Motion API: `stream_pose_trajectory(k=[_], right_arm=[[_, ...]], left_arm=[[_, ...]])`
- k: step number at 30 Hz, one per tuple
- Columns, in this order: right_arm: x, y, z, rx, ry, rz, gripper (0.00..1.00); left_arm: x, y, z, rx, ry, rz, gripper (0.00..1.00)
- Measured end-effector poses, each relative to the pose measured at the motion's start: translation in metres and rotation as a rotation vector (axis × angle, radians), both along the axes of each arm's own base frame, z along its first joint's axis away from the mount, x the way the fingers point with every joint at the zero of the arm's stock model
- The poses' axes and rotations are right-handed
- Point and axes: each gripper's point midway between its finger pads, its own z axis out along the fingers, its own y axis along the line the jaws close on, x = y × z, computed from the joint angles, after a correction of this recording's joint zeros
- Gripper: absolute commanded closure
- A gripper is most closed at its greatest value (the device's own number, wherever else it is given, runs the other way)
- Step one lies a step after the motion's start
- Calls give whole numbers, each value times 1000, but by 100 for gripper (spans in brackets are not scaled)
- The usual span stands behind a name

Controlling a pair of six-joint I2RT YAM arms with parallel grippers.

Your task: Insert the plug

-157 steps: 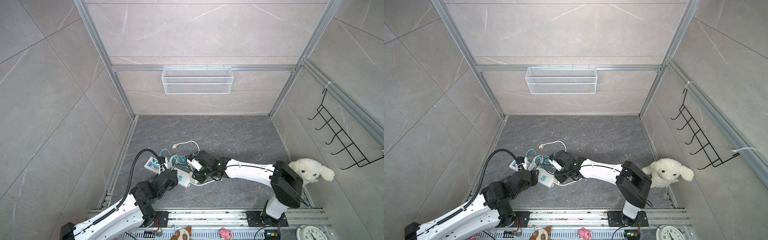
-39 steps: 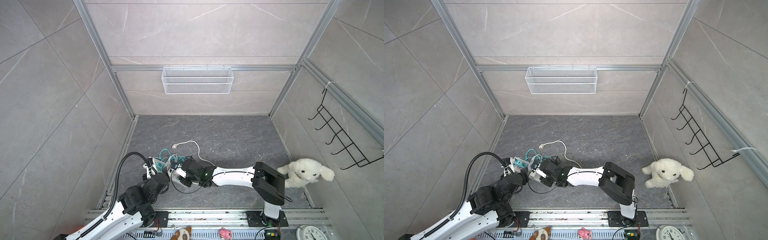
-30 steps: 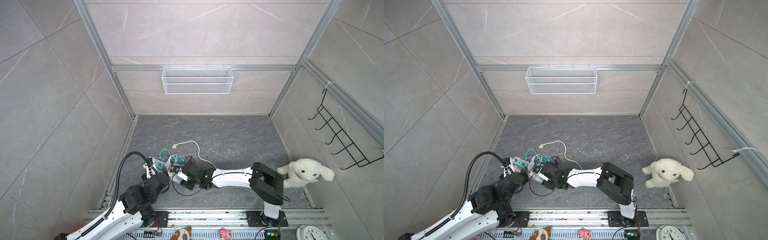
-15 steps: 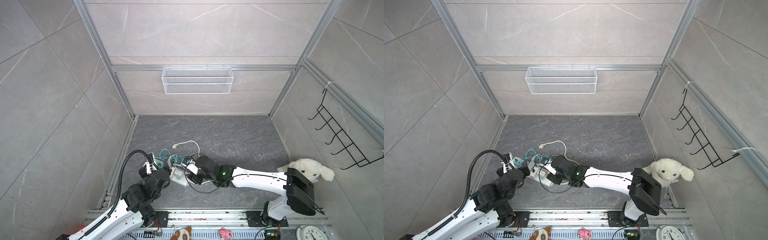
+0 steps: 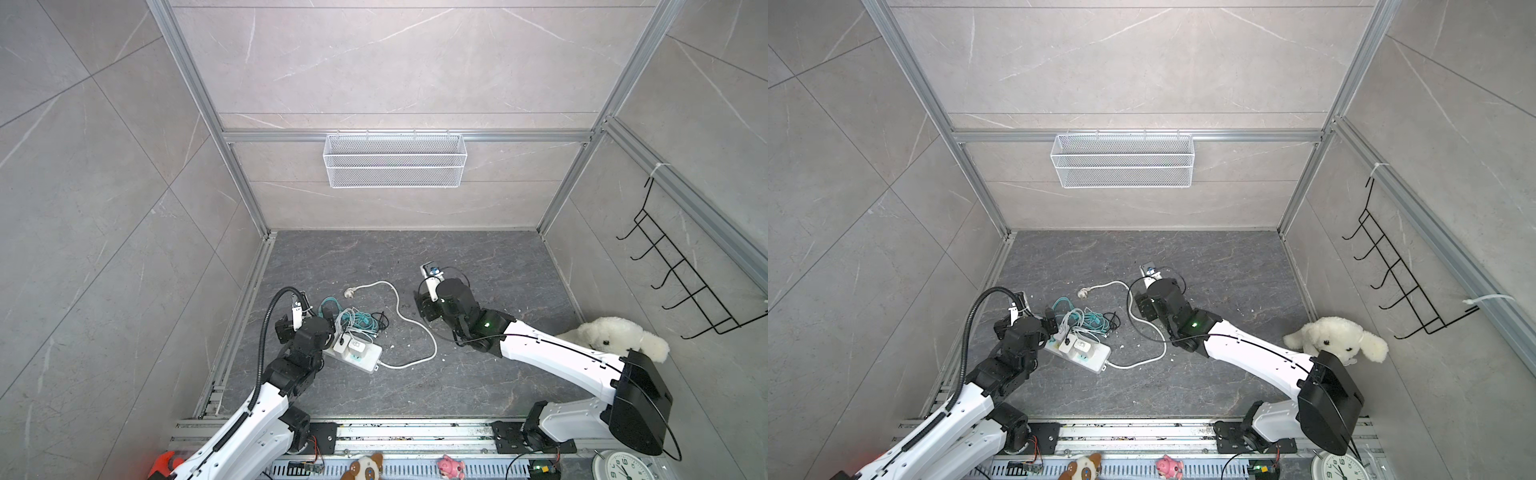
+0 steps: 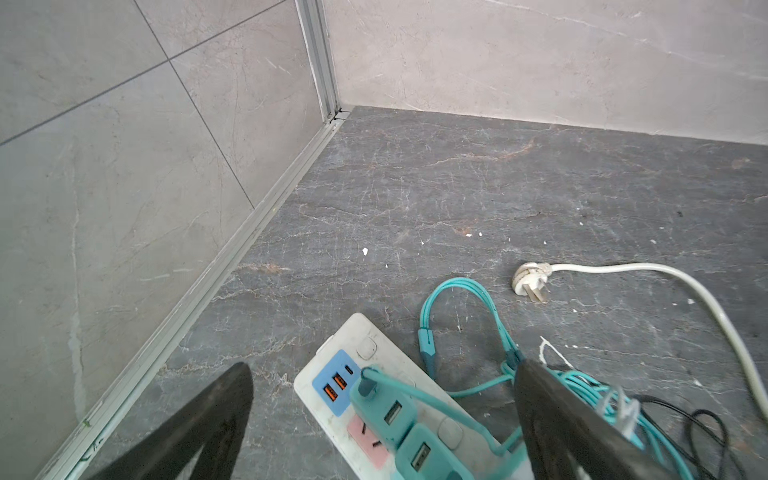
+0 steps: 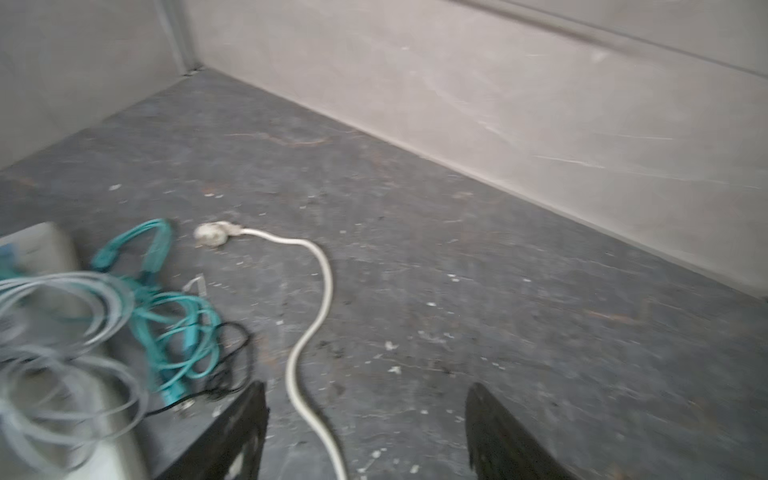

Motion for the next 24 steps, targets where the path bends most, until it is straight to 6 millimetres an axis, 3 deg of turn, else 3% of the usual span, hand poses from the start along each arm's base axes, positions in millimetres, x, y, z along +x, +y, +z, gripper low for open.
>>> stream_pose_trajectory(k=[4,9,13,18,24], right_arm=[[18,-51,6,-18,-64,-234,11],[29,-112,8,-53,-124,-499,1],[35,-155,13,-74,-132,-665,1],[44,-193,22,-55,-98,-790,1],[47,-230,6,-33,3,-831,1]], left_arm=[[12,11,-16,33,18,36,0],[29,21,-22,42,12,71,0],[38,30,-26,38,12,93,0],[47,39,-28,41,7,102,0],[52,43,-23,61,-24,68,0]])
